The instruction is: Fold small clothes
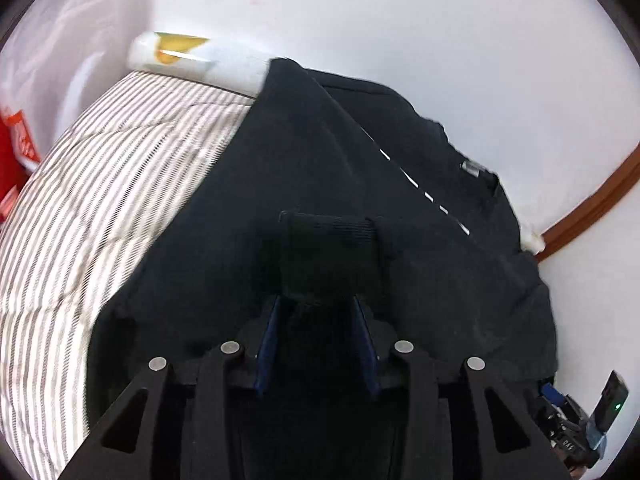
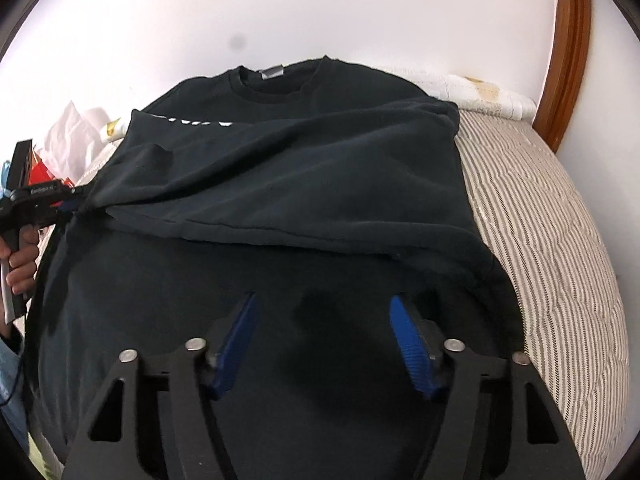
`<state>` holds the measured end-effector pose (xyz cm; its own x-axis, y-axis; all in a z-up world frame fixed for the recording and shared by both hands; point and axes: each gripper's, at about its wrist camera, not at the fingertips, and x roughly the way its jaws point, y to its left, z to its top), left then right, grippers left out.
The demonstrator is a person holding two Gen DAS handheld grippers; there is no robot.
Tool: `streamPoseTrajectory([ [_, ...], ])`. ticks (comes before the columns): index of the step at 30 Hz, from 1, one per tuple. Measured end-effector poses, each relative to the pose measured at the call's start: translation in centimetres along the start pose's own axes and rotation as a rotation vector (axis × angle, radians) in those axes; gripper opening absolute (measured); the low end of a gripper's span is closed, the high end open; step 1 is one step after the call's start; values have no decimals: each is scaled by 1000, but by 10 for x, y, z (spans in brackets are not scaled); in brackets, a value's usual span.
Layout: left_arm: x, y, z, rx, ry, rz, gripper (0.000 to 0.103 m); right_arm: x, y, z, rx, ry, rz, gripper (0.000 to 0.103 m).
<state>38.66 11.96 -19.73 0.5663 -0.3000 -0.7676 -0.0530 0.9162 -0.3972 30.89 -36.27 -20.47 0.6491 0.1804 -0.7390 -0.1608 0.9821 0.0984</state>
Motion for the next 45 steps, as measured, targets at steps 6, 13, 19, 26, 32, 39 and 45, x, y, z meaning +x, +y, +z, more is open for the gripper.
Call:
streamPoseTrajectory([
  [6, 7, -11, 11, 15, -25, 20, 25, 21, -5, 3, 28, 43, 39, 52],
  [13, -22, -7, 27, 1, -139, -22, 8, 27, 22, 23, -78, -45, 50, 50],
  [19, -16, -13, 25, 54, -111, 22, 8, 35, 28, 42, -127, -151, -44, 48],
  [26, 8, -5, 12, 47, -28, 56, 36, 54, 0, 49, -30, -106, -160, 46],
  [32, 20, -20, 11, 95, -32, 91, 43, 57, 2, 51, -36, -102, -207, 46],
  [39, 5, -38, 15, 175, -131, 170, 7, 54, -8, 48, 26, -113, -228, 46],
  [45, -39, -28, 35, 176, -264, 162, 7, 49, -15, 45, 46, -116, -391, 0],
])
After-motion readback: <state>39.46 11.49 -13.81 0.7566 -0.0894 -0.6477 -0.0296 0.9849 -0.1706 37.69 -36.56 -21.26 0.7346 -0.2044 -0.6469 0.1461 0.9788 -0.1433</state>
